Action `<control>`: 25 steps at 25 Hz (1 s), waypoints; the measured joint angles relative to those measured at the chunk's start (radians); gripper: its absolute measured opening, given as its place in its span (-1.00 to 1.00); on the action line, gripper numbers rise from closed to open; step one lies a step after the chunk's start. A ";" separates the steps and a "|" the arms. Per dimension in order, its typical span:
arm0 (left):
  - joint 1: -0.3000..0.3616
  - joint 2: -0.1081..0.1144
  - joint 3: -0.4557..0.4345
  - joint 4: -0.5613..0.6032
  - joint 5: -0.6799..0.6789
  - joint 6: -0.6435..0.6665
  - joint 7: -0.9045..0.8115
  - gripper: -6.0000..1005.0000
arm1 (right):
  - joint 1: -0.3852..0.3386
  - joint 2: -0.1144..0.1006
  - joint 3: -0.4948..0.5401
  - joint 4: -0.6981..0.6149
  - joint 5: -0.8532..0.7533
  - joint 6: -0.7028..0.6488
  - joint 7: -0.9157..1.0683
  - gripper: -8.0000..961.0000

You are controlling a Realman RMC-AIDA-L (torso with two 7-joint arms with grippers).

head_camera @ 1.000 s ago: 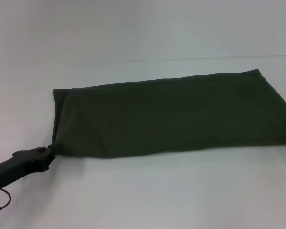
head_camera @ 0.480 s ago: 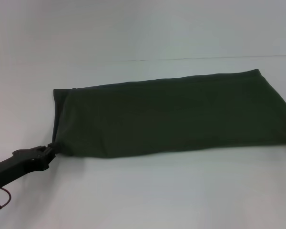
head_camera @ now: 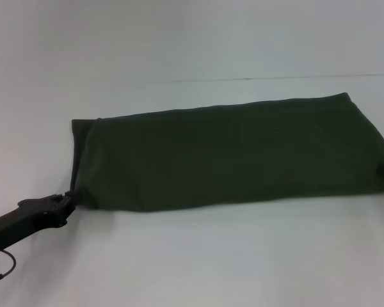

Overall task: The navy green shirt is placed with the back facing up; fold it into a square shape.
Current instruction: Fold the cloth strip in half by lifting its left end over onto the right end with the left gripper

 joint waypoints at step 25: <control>0.024 -0.001 -0.014 0.039 -0.006 -0.001 -0.004 -0.96 | -0.035 0.003 0.046 -0.007 0.014 -0.020 -0.036 -0.95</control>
